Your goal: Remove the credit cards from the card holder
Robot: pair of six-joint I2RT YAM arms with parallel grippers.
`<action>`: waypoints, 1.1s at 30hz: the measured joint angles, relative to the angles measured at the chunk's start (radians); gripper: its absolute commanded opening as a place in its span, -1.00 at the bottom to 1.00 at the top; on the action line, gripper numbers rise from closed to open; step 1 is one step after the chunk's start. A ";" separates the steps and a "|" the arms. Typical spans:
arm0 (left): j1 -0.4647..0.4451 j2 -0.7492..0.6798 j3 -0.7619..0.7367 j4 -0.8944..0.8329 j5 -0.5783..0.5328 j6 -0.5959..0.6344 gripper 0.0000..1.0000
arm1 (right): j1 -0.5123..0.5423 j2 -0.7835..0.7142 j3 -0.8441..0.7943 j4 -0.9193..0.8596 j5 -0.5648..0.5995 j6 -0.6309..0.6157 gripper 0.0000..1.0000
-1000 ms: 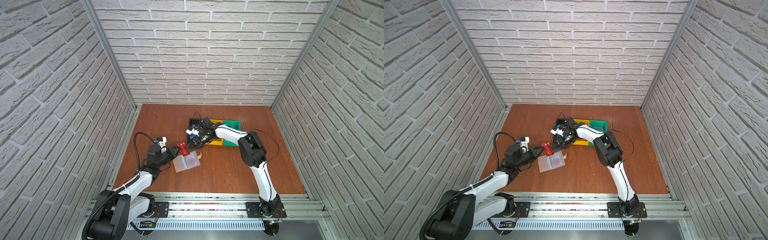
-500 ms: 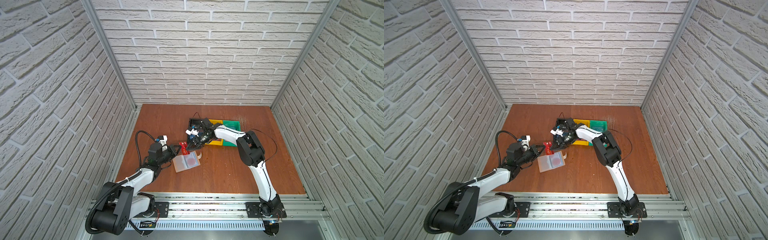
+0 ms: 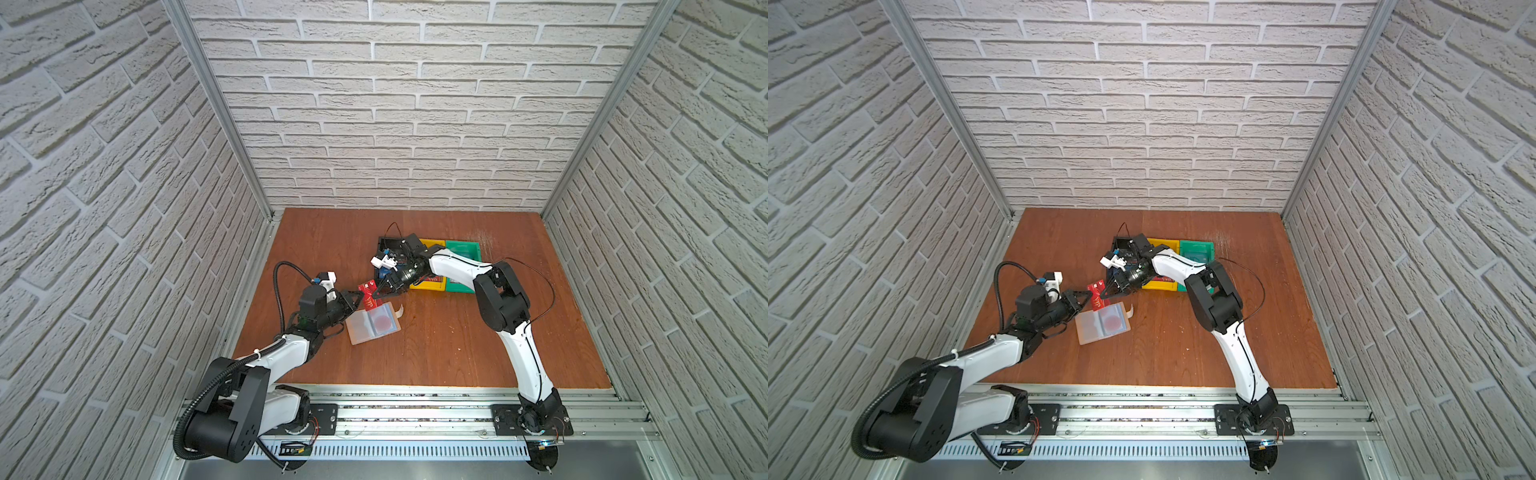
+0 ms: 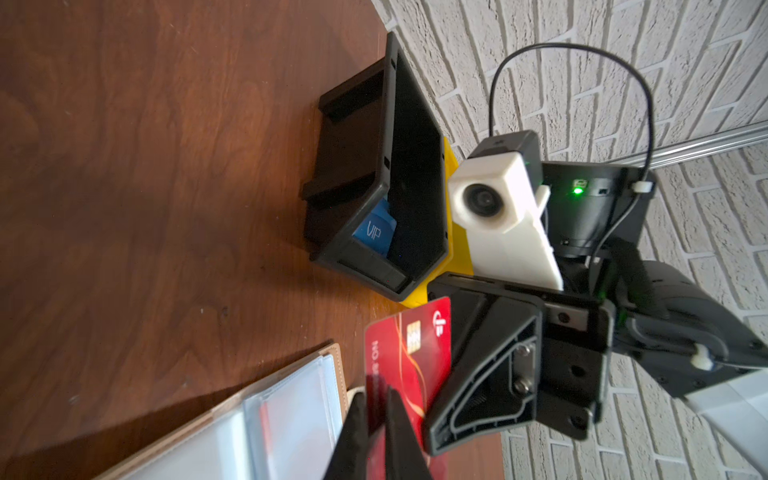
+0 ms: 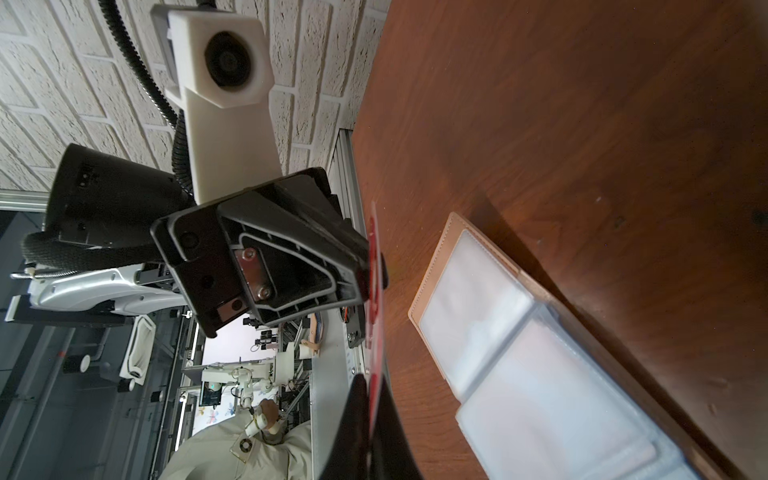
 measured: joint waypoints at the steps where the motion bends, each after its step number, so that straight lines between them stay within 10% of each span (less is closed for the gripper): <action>1: -0.004 0.005 0.002 0.000 0.005 0.003 -0.66 | 0.000 0.002 0.022 -0.047 0.014 -0.033 -0.89; 16: -0.019 -0.041 0.024 -0.174 0.053 0.073 -0.52 | -0.026 0.023 0.401 -0.694 0.452 -0.563 -0.89; 33: -0.019 -0.030 0.039 -0.229 0.048 0.093 -0.52 | -0.034 -0.115 0.496 -0.870 1.106 -0.771 -0.89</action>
